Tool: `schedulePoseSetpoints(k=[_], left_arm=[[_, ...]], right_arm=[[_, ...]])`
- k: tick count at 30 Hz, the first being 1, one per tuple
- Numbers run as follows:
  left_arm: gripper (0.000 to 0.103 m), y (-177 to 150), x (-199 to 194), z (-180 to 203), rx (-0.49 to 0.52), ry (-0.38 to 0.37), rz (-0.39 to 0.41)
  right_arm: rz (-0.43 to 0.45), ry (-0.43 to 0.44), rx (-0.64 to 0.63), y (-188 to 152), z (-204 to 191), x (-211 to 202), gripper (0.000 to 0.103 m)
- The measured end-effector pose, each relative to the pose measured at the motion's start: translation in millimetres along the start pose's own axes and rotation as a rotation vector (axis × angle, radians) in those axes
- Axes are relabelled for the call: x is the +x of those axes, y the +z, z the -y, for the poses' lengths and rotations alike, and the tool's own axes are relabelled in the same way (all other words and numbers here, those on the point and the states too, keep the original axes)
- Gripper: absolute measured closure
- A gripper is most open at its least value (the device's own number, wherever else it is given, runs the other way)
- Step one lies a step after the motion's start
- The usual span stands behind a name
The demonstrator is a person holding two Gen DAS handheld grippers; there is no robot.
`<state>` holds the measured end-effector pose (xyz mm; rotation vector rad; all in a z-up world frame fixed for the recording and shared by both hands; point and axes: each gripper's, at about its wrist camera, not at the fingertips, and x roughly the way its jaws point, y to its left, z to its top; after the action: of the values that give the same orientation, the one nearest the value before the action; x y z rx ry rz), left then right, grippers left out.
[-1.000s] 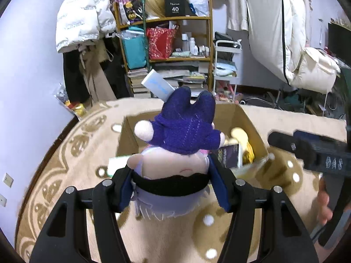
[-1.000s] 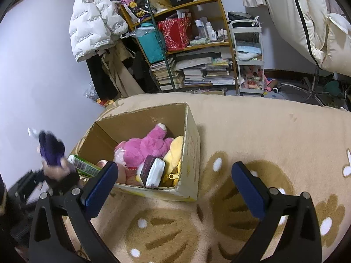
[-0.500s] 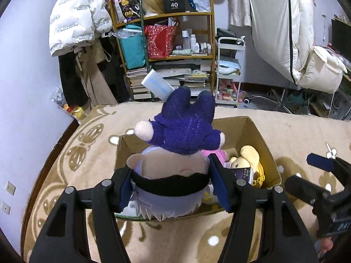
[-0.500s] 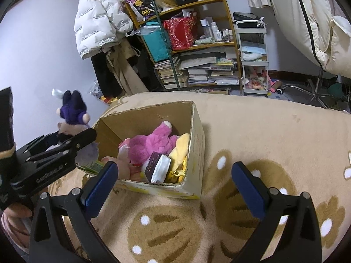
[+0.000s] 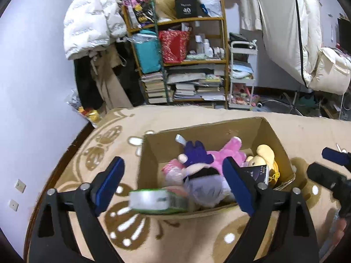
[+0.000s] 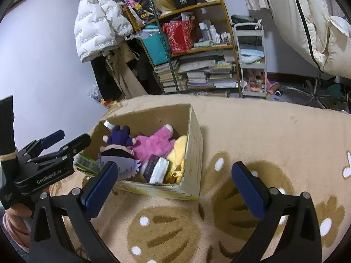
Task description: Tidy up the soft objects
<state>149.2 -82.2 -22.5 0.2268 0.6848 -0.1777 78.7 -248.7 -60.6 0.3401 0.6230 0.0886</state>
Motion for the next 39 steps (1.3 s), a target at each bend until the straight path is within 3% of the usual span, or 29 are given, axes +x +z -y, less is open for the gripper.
schedulePoseSetpoints(k=[12,21,28,39], left_arm=[[0.002,-23,-75,-37,-0.103,0.029,0.089],[0.002,-47,-125,-31,-0.082,0.049,0.160],[0.002,-64,-138,-27,-0.069,0.063,0.154],[0.002,-73,-126,-25,-0.059,0.060,0.130]], right_arm=[[0.142,0.030,-0.063,1,-18,-45,0.000],[0.190,0.021,-0.133,-3,-39,-75,0.000],[0.194,-0.026,-0.164,-13,-46,-85,0.000],[0.207,-0.068,-0.184,-18,-42,-88,0.000]])
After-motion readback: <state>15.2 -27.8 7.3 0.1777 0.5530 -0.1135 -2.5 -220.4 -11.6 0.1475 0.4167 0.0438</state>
